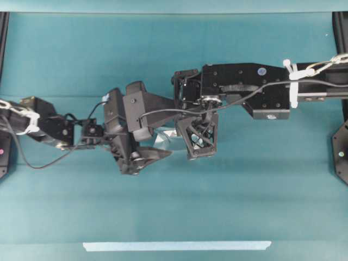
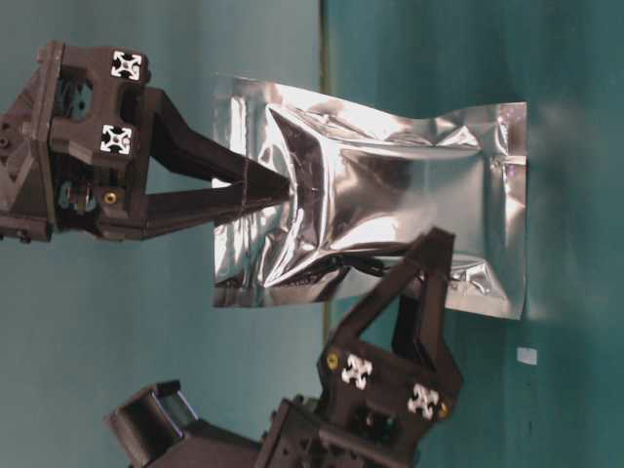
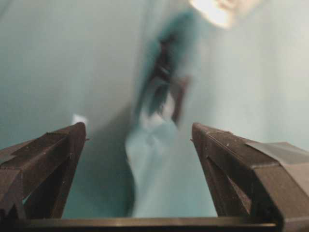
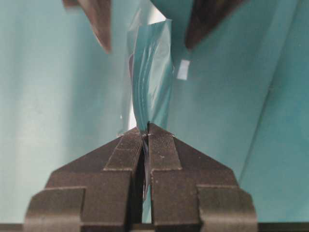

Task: Hand over the silver zip bag and make it stand upright.
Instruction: 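Move the open left gripper toward the bag's left edge, then close the left gripper on the bag's left edge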

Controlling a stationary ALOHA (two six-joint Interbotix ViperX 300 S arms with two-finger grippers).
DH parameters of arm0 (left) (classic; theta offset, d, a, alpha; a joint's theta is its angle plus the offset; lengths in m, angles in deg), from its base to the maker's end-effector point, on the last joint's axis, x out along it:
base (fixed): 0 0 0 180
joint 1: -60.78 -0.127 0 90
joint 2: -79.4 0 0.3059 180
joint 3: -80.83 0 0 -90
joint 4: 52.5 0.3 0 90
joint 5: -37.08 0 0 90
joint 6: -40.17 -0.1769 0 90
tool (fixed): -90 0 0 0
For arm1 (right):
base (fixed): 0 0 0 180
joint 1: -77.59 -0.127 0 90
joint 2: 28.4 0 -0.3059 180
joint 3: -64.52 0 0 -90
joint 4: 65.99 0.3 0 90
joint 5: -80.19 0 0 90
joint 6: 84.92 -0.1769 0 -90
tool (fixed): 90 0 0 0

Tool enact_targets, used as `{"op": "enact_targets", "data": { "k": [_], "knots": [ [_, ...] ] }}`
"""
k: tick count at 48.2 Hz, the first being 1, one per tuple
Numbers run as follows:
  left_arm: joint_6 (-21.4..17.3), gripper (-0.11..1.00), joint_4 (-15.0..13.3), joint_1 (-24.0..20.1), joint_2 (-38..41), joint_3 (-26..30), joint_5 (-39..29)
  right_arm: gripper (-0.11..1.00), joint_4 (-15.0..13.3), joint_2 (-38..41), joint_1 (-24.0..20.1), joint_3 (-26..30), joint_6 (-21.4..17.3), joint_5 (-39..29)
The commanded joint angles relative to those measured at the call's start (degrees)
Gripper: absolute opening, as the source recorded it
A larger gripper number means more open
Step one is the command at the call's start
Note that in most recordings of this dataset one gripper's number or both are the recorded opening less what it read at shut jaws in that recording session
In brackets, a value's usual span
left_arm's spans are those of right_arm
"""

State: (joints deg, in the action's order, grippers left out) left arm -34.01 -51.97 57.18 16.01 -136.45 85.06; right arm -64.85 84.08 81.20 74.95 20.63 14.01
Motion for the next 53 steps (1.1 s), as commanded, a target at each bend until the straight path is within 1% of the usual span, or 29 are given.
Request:
{"op": "enact_targets", "data": {
  "k": [1,21,36,42,45,47,48,49,53],
  "knots": [
    [-0.09,0.98,0.00,0.18,0.35,1.41,0.62,0.01,0.18,-0.70,-0.44,0.18,-0.18,0.26],
    [-0.44,0.97,0.00,0.26,2.55,3.87,0.62,0.01,0.18,-0.62,-0.44,0.09,-0.26,0.26],
    [-0.53,0.97,0.00,0.18,2.99,4.66,-1.23,0.01,0.18,-0.70,-0.44,-0.35,-0.26,0.26],
    [-0.62,0.94,0.00,0.26,2.99,5.01,-1.32,0.01,0.18,-0.62,-0.44,-0.53,-0.35,0.35],
    [-1.05,0.89,0.00,0.44,3.08,5.36,-1.23,0.01,0.18,-0.62,-0.44,-0.53,-0.44,0.53],
    [-1.67,0.81,0.00,0.53,3.08,5.54,-1.32,0.01,0.18,-0.70,-0.44,-0.62,-0.44,0.62],
    [-2.11,0.77,0.09,0.62,3.16,5.62,-1.41,0.01,0.18,-0.70,-0.44,-0.62,-0.44,0.70],
    [-2.72,0.69,0.09,0.70,3.16,5.62,-1.49,0.01,0.18,-0.70,-0.44,-0.62,-0.44,0.79],
    [-5.98,0.45,0.00,1.05,3.16,5.62,-2.11,0.01,0.18,-0.70,-0.44,-0.70,-0.44,0.88]
  ]
}}
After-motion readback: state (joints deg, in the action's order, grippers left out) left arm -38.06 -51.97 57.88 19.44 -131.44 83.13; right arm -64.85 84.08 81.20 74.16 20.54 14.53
